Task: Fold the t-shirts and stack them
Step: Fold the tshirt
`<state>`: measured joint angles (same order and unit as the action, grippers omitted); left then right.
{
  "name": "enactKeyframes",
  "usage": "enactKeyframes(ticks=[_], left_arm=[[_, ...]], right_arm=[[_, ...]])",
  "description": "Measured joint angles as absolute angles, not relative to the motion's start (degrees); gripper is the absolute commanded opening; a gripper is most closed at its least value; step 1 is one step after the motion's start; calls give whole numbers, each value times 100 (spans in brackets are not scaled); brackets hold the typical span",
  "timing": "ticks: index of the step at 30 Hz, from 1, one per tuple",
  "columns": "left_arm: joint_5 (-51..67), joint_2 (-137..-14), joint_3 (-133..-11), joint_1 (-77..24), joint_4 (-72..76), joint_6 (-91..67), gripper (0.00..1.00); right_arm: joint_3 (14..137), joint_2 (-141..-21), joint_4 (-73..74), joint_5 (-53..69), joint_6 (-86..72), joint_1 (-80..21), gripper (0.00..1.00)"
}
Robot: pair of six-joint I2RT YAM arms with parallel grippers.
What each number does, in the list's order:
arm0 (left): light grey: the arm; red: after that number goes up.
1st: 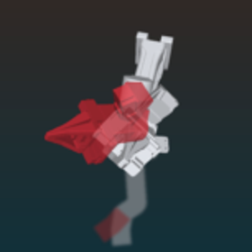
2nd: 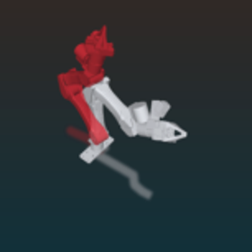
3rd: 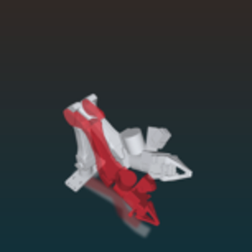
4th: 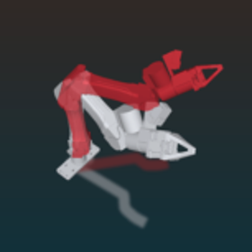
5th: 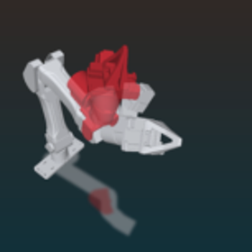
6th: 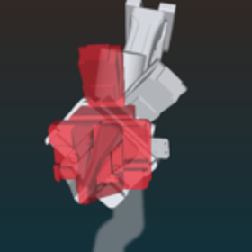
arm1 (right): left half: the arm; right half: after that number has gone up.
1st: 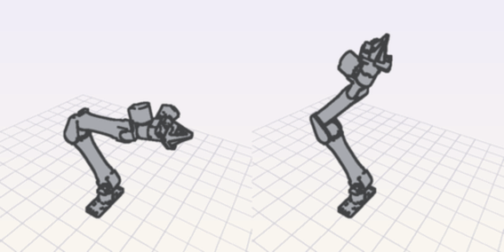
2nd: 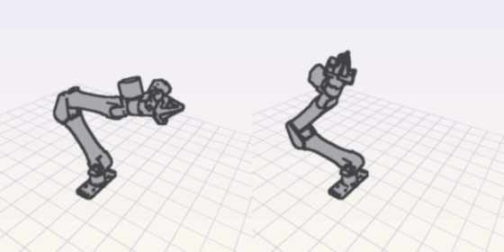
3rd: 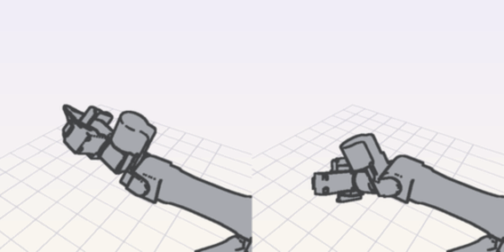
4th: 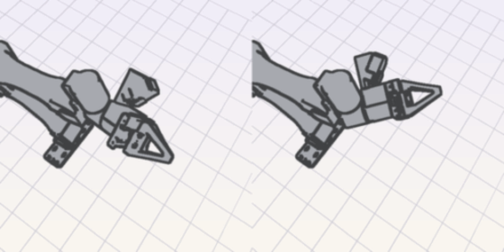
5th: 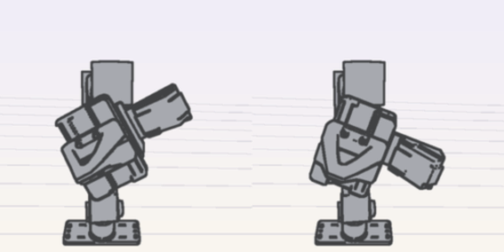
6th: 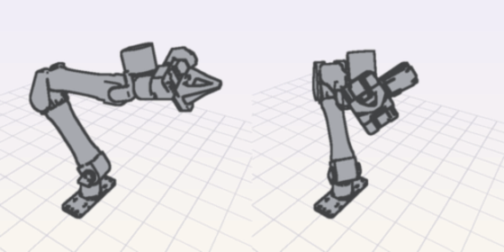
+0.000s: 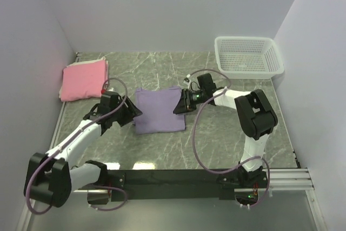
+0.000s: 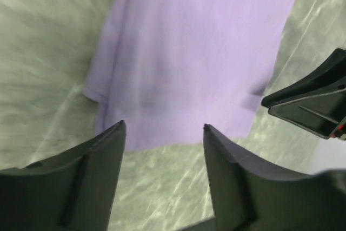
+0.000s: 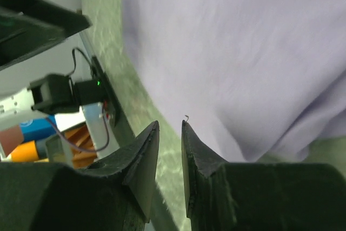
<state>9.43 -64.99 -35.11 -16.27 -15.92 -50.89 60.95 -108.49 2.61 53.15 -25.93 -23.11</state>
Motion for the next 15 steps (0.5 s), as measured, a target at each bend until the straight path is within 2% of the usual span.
enactKeyframes(ticks=[7,11,15], left_arm=[[128,-5529,-3767,-1179,-2263,-4735,84],[-357,-4742,-3911,-1155,-2641,-4539,99],[-851,-3979,-3957,-1155,-2869,-4381,99]], right_arm=[[6396,-11651,25,5164,-2766,-1949,31],[6396,-11515,294,4982,-2720,-1885,36],[6396,-10862,716,4401,-2536,-1988,45]])
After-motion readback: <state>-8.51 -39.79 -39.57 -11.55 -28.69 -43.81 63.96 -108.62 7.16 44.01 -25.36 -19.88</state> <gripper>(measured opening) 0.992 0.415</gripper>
